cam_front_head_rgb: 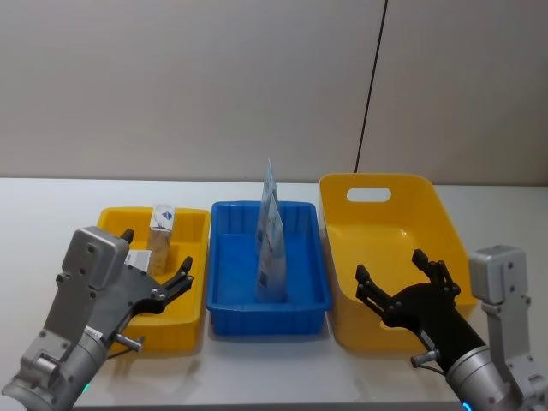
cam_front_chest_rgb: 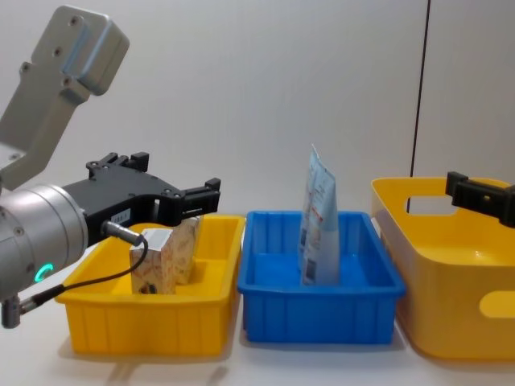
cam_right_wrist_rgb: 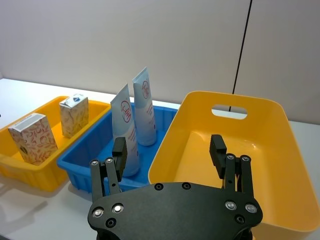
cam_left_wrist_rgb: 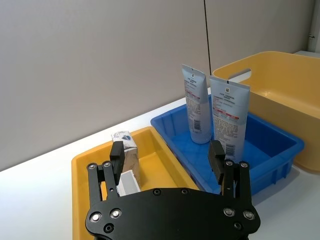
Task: Bimanual collaborative sorting of washing and personal care products
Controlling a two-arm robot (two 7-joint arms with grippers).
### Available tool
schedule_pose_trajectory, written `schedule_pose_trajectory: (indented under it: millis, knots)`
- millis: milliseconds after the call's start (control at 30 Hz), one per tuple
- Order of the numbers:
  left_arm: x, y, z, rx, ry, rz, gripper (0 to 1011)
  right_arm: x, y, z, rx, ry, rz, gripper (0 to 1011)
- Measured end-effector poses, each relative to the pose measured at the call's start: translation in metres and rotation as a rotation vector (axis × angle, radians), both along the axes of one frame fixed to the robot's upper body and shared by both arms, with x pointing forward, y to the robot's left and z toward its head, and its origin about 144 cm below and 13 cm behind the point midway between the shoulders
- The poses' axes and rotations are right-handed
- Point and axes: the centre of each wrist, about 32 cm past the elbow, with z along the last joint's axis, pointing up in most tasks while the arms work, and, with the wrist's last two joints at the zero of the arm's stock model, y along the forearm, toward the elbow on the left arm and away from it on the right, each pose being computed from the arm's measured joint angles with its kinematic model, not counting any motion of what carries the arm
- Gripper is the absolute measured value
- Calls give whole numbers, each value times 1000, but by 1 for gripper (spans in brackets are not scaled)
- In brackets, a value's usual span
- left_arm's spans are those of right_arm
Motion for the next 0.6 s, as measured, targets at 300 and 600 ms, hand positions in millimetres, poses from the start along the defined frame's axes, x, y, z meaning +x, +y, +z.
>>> schedule_pose_trajectory:
  millis: [300, 600]
  knots:
    - [0, 0, 0, 0, 0, 0, 1002, 0, 0, 0, 0, 0, 0, 1002]
    - [0, 0, 0, 0, 0, 0, 1001, 0, 0, 0, 0, 0, 0, 1002]
